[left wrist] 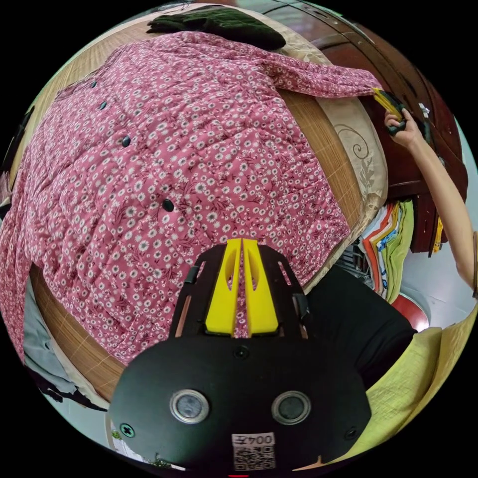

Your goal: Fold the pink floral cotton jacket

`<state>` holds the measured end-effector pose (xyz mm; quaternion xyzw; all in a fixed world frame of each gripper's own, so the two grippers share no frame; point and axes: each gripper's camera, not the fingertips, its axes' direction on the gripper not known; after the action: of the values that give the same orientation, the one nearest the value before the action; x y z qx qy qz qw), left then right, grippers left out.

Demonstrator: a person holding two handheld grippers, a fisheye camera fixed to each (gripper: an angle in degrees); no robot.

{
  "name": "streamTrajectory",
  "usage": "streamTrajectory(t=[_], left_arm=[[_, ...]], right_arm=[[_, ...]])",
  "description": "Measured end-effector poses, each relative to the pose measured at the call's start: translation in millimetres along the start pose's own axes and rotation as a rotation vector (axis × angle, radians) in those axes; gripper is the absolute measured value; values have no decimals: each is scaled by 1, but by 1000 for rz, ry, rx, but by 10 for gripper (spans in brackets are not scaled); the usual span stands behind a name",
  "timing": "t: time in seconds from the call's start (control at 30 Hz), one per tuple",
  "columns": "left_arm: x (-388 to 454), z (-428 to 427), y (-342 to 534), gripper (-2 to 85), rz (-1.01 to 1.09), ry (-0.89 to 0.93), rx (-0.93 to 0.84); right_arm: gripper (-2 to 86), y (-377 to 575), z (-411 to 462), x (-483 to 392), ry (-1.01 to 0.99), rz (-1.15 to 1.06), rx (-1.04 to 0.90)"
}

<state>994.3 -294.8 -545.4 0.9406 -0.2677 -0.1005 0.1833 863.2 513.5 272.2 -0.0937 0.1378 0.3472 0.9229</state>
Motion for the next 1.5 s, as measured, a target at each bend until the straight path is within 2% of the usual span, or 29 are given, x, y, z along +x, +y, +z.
streamTrajectory(t=[0.1, 0.17, 0.3, 0.37, 0.5, 0.57, 0.67, 0.77, 0.9, 1.03, 1.17, 1.3, 1.5], left_arm=[[-15, -14, 4, 4, -37, 18, 50], [-26, -25, 6, 4, -57, 20, 90], [-59, -54, 10, 4, -122, 20, 201], [-78, -66, 12, 4, -163, 17, 249], [-129, -85, 22, 4, -265, 27, 326], [-150, -88, 25, 4, -299, 19, 334], [-180, -91, 26, 6, -335, -4, 322], [-202, -96, 23, 10, -353, 19, 320], [-214, -110, 2, 19, -314, 74, 339], [-212, -120, -32, 39, -244, 80, 322], [-218, -120, -75, 86, -233, 197, 289], [-223, -117, -100, 53, -268, 350, 299], [-197, -191, -93, 28, -278, 116, 492]], right_arm=[[43, 17, -11, -89, 33, -262, 6], [42, 45, -13, -168, 4, -468, 3], [43, 111, 4, -279, -54, -746, -36], [44, 166, 30, -340, -100, -902, -88], [48, 255, 86, -401, -117, -1074, -184], [54, 308, 138, -421, -106, -1133, -346], [70, 362, 189, -430, -31, -1232, -520], [101, 371, 192, -426, 22, -1233, -627], [102, 347, 164, -374, 127, -1077, -757], [84, 337, 126, -279, 409, -932, -911], [85, 344, 113, -223, 530, -835, -1023], [85, 347, 125, -220, 529, -888, -1009], [86, 337, 133, -237, 571, -953, -1074]])
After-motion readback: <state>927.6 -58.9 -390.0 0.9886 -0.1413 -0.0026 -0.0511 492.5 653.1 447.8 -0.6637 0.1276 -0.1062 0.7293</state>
